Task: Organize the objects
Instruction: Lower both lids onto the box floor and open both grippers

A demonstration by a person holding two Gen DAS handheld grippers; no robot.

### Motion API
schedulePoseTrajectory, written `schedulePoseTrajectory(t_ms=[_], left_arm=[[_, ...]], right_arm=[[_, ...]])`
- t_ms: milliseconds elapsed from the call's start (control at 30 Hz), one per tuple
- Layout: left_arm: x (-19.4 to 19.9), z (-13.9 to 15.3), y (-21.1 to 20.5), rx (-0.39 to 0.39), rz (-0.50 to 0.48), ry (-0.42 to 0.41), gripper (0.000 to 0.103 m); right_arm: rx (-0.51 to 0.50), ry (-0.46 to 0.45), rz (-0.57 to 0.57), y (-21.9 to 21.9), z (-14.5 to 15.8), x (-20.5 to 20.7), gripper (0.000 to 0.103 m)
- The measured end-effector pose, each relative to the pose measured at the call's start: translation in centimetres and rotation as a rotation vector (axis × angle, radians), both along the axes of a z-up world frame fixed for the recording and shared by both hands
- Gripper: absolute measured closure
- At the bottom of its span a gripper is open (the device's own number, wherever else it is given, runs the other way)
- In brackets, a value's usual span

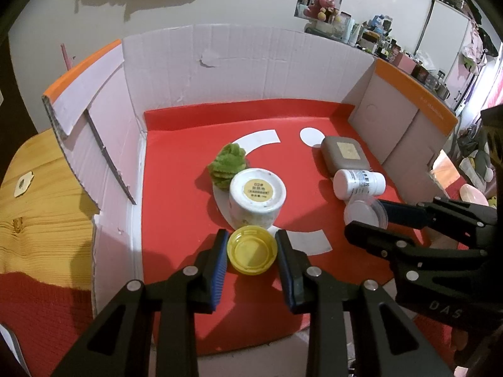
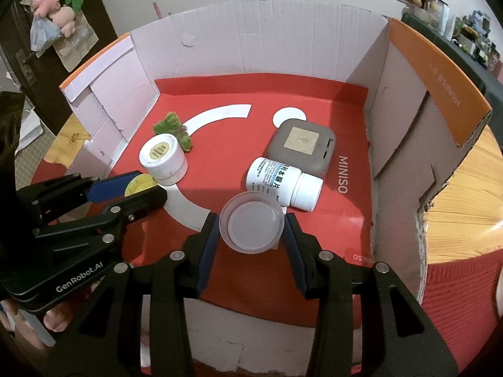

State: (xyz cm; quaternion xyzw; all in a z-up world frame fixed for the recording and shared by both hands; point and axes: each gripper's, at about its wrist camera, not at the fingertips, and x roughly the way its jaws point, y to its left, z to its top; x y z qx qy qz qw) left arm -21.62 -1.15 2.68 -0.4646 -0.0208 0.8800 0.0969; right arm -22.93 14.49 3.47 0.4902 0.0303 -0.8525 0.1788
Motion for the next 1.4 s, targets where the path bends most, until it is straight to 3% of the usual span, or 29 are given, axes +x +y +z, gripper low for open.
schedulePoseTrajectory(t_ms=[733,900,1400], left_arm=[[-0.4,0.2,0.0,0.012,0.008,-0.005,0.072],[-0.3,0.2,0.1,0.013,0.003,-0.005,0.072],[0.8,0.9,0.5,0.016,-0.002,0.016,0.07]], right_arm=[[-0.036,-0.01,-0.003,0.5,0.1,0.0,0.063],[-0.048,-0.01,0.001,0.5,0.3,0.2,0.052],[-0.058,0.013,-0.004,0.7,1.2,1.3,0.051]])
